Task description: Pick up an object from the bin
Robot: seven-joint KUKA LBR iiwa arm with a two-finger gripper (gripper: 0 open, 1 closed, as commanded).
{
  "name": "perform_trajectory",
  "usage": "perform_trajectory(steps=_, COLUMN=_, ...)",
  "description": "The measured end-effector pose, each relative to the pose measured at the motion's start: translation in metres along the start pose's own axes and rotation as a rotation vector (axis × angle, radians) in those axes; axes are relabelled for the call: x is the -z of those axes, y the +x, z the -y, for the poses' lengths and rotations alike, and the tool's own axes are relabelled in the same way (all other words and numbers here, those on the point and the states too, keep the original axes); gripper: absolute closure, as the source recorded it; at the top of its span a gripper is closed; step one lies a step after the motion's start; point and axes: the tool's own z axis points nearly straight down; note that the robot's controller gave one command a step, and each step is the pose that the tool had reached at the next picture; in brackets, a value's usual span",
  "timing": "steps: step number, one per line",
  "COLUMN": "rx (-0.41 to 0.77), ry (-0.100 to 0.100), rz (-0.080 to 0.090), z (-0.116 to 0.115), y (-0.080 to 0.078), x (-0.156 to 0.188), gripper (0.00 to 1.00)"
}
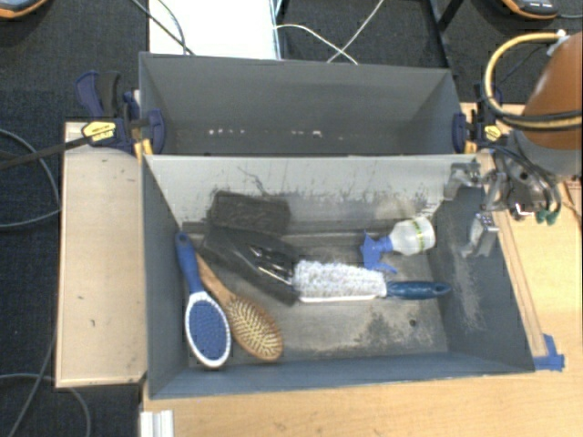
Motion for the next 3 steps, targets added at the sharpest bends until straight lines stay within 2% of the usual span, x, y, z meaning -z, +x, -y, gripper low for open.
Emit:
perform_trajectory(steps=1, rx=0.005, ry=0.002, rz=0.008, z=-0.001, y=-0.001, x=0.005, gripper=0.00)
perform_trajectory(steps=2, rx=0.116, ry=0.002, rz=0.011, z=-0.087, y=0.029, x=-0.139, gripper=0.00)
perform_trajectory(steps=3, rx=0.183, ry=0.008, rz=0.021, z=-0.094, y=0.003, x=-0.082, gripper=0.00)
